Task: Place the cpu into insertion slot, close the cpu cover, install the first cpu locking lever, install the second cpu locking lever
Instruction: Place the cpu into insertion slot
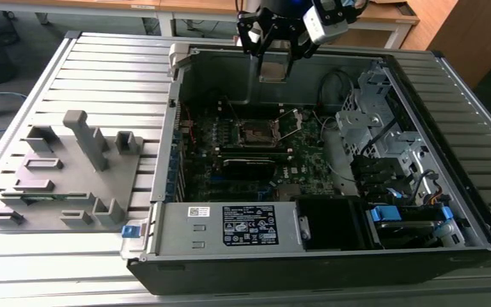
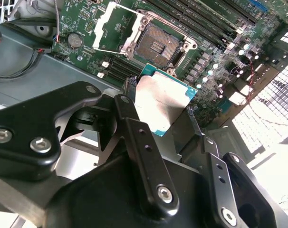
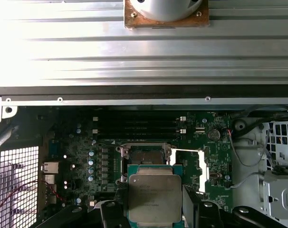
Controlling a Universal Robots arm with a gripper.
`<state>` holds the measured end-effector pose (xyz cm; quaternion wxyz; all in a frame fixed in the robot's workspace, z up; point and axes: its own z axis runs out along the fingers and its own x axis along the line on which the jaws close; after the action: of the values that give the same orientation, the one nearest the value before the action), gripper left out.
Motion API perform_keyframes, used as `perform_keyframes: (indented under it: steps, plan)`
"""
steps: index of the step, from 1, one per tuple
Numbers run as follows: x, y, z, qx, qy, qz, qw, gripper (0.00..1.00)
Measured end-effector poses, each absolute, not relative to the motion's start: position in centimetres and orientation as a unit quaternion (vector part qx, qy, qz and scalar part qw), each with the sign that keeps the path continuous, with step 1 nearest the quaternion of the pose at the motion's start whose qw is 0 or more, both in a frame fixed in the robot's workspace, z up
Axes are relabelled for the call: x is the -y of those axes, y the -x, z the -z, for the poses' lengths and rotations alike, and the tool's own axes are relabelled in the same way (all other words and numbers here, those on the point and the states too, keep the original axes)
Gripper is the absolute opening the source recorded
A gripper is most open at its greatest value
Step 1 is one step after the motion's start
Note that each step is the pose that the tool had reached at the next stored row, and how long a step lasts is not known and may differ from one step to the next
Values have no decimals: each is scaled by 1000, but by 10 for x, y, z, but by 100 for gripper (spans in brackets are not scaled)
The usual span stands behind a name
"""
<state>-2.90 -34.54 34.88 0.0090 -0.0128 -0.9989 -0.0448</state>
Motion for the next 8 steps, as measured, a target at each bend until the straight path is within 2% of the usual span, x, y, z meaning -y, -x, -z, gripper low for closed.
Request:
perform_keyframes:
  steps: [8]
  plan:
    - [345,29,-342,999,13,44,9,54]
